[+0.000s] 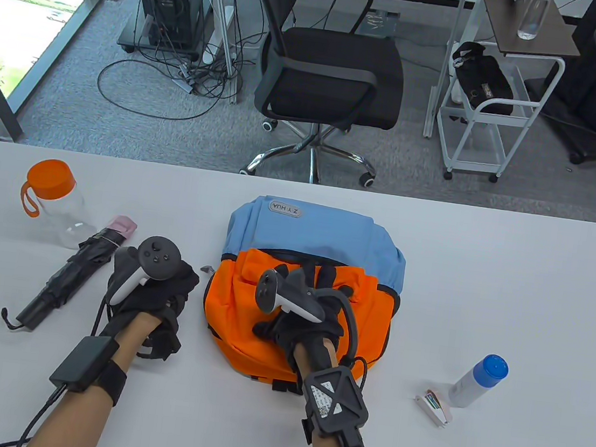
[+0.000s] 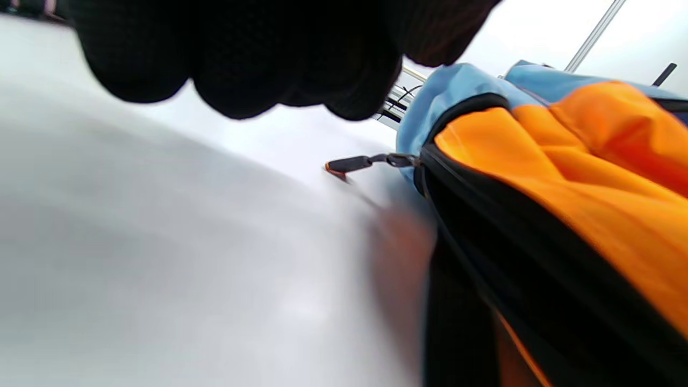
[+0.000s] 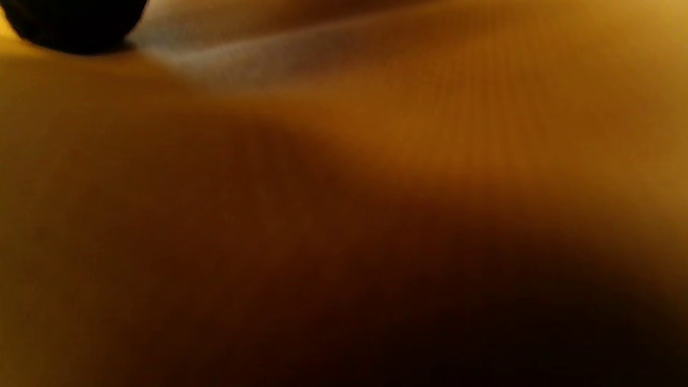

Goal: Pack school bag

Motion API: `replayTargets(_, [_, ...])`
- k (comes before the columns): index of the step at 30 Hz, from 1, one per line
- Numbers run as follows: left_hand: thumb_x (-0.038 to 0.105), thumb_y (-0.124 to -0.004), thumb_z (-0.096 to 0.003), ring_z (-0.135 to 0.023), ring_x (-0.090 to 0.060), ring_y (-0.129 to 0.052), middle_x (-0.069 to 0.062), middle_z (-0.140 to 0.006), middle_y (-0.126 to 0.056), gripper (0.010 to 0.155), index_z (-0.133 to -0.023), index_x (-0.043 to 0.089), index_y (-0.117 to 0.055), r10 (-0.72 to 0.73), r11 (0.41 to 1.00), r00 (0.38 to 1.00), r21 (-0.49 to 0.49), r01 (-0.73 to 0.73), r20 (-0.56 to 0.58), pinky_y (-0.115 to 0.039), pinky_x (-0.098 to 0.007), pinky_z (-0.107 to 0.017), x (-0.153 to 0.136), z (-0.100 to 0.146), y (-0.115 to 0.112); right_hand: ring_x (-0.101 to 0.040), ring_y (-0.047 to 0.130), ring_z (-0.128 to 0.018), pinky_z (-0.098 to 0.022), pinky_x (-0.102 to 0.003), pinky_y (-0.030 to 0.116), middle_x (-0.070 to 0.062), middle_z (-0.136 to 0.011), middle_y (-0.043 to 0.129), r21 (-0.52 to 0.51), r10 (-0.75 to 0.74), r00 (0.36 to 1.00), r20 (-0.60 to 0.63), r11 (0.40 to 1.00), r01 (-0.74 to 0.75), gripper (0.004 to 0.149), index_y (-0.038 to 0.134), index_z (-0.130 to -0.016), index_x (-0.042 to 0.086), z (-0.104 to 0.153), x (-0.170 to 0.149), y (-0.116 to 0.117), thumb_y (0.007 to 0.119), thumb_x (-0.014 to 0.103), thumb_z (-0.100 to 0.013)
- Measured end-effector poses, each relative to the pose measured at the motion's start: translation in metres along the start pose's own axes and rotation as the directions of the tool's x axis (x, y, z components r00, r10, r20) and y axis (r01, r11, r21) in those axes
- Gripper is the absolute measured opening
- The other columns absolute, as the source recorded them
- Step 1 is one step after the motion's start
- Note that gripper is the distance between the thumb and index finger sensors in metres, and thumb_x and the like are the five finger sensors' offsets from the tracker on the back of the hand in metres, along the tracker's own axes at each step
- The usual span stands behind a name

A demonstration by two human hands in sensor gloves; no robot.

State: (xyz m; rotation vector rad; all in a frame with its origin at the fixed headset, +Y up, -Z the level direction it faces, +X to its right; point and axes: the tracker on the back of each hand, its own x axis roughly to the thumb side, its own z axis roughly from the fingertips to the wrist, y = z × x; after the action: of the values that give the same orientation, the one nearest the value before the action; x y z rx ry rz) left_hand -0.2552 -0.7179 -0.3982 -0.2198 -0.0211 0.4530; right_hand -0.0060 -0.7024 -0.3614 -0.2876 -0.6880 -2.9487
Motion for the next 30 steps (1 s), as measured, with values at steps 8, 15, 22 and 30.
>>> replayTargets(8, [0.035, -0.078, -0.0517, -0.065, -0.038, -0.070, -0.020, -0.086, -0.074, 0.066, -0.113, 0.018, -0.061, -0.082, 0.984, 0.996, -0.160, 0.075, -0.037, -0.065, -0.060, -0.053, 0.007, -0.037, -0.033, -0.067, 0.009, -0.097, -0.064, -0.087, 0.028, -0.032, -0.110, -0.005, -0.034, 0.022, 1.000, 0.003, 0.999, -0.021, 0.101, 0.003, -0.106, 0.022, 0.004, 0.004, 0.007, 0.061, 0.068, -0.037])
replayTargets(15, [0.031, -0.077, -0.0519, -0.061, -0.035, -0.073, -0.016, -0.075, -0.080, 0.041, -0.083, 0.009, -0.091, -0.086, 0.984, 0.996, -0.158, 0.087, 0.016, -0.067, -0.060, -0.052, 0.011, -0.025, -0.030, -0.067, 0.010, -0.097, -0.064, -0.087, 0.029, -0.032, -0.110, -0.005, -0.011, 0.039, 0.999, -0.009, 0.999, -0.039, 0.101, 0.003, -0.106, 0.022, 0.004, 0.006, 0.004, 0.061, 0.068, -0.037])
replayTargets(22, [0.031, -0.078, -0.0523, -0.060, -0.036, -0.076, -0.018, -0.073, -0.083, 0.043, -0.082, 0.004, -0.094, -0.056, 0.955, 0.991, -0.282, 0.088, 0.119, -0.068, -0.062, -0.052, 0.010, 0.029, -0.040, -0.065, 0.010, -0.097, -0.064, -0.086, 0.030, -0.031, -0.110, -0.005, -0.010, 0.036, 0.999, -0.018, 0.999, -0.036, 0.101, 0.003, -0.105, 0.023, 0.003, 0.006, 0.003, 0.061, 0.069, -0.037])
replayTargets(30, [0.032, -0.077, -0.0526, -0.059, -0.036, -0.076, -0.018, -0.072, -0.084, 0.044, -0.079, 0.002, -0.095, 0.095, 0.959, 0.983, -0.281, -0.048, 0.156, -0.069, -0.061, -0.052, 0.027, 0.091, -0.047, -0.064, -0.002, -0.093, -0.058, -0.088, 0.021, -0.028, -0.106, -0.015, 0.018, -0.001, 1.000, -0.003, 1.000, 0.001, 0.100, -0.003, -0.102, 0.025, -0.002, 0.008, 0.007, 0.060, 0.069, -0.037])
